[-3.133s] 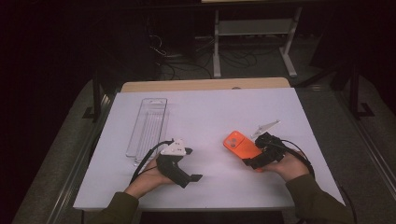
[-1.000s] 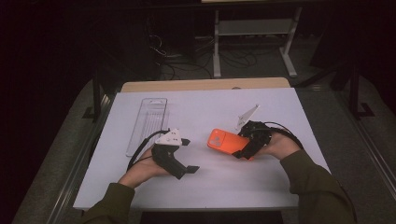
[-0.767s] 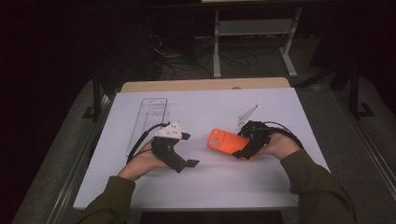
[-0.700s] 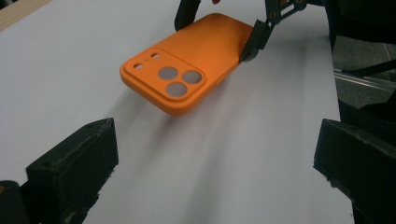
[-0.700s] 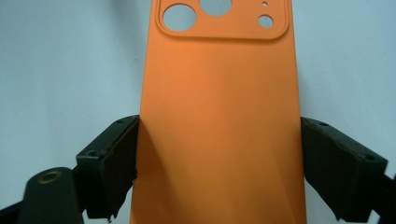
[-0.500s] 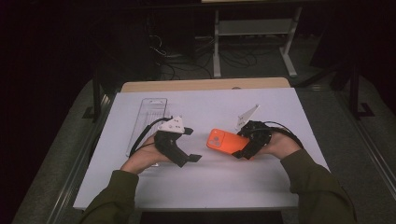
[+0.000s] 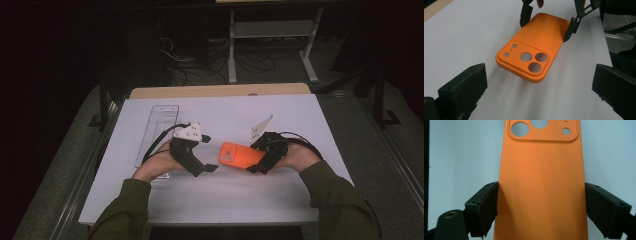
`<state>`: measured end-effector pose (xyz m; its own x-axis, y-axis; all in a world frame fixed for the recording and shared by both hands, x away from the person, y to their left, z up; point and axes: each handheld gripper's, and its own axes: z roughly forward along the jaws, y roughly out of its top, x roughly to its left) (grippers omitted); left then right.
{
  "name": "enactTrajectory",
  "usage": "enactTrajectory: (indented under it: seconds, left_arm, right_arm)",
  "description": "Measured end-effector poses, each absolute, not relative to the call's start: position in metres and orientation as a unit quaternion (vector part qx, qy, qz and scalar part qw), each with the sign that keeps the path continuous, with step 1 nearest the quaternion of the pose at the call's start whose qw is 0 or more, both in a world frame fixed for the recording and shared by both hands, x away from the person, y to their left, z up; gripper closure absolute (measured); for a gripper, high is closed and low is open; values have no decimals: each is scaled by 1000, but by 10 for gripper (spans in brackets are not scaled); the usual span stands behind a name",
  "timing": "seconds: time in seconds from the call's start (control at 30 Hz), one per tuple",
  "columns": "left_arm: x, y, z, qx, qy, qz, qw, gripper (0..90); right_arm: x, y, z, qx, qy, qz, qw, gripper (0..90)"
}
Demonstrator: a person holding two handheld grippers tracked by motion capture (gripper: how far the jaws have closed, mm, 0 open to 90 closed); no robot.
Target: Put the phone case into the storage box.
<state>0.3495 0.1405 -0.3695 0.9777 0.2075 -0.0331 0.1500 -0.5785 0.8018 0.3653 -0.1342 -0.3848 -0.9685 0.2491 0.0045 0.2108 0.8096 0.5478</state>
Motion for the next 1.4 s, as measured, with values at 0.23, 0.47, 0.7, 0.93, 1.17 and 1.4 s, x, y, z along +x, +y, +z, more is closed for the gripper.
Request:
enactTrajectory:
  seconds: [0.23, 0.47, 0.7, 0.93, 1.17, 1.4]
  left_arm:
    - [347, 135, -372, 893, 88, 24, 440, 0]
    - [346, 133, -371, 896, 80, 21, 437, 0]
    - [344, 131, -372, 899, 75, 20, 431, 0]
    - [340, 125, -376, 905, 65, 16, 419, 0]
    - [339, 121, -377, 910, 50, 16, 411, 0]
    - [337, 118, -378, 916, 37, 13, 399, 0]
  right_arm:
    - [360, -126, -387, 102, 955, 277, 29, 152]
    - [357, -120, -388, 86, 957, 275, 28, 152]
    - [353, -112, -389, 71, 961, 267, 19, 152]
    - [348, -105, -388, 52, 962, 268, 16, 152]
    - [344, -99, -387, 41, 962, 270, 8, 152]
    - [340, -93, -385, 29, 962, 272, 6, 152]
